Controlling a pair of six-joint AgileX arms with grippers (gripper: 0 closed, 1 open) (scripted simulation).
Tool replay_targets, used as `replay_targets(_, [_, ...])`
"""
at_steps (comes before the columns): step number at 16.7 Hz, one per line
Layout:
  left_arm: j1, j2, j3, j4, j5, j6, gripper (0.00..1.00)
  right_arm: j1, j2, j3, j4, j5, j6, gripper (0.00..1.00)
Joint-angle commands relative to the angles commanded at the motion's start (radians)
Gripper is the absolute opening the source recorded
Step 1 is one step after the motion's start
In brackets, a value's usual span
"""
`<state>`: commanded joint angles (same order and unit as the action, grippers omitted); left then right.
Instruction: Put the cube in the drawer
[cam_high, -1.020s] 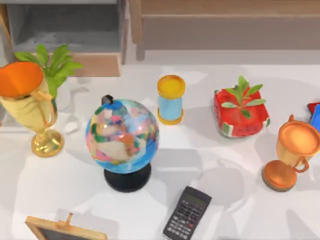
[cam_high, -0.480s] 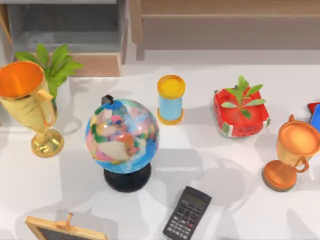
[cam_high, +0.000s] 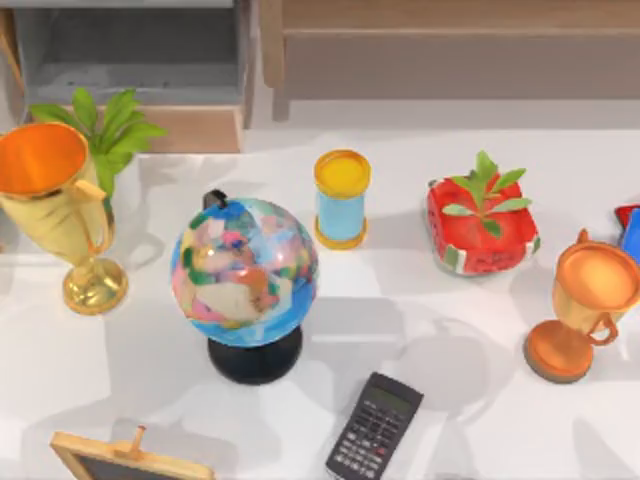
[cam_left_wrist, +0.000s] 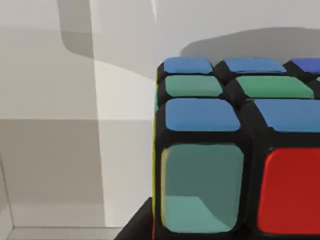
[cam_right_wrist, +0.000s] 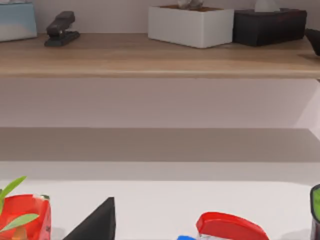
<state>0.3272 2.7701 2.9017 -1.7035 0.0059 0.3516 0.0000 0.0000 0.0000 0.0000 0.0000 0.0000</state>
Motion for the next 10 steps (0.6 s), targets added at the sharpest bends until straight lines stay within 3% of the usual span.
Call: replay_targets(10, [0.000, 0.000, 0.000, 0.000, 0.000, 0.000, 0.83, 0.000, 0.000, 0.000, 0.000, 0.000, 0.000, 1.00])
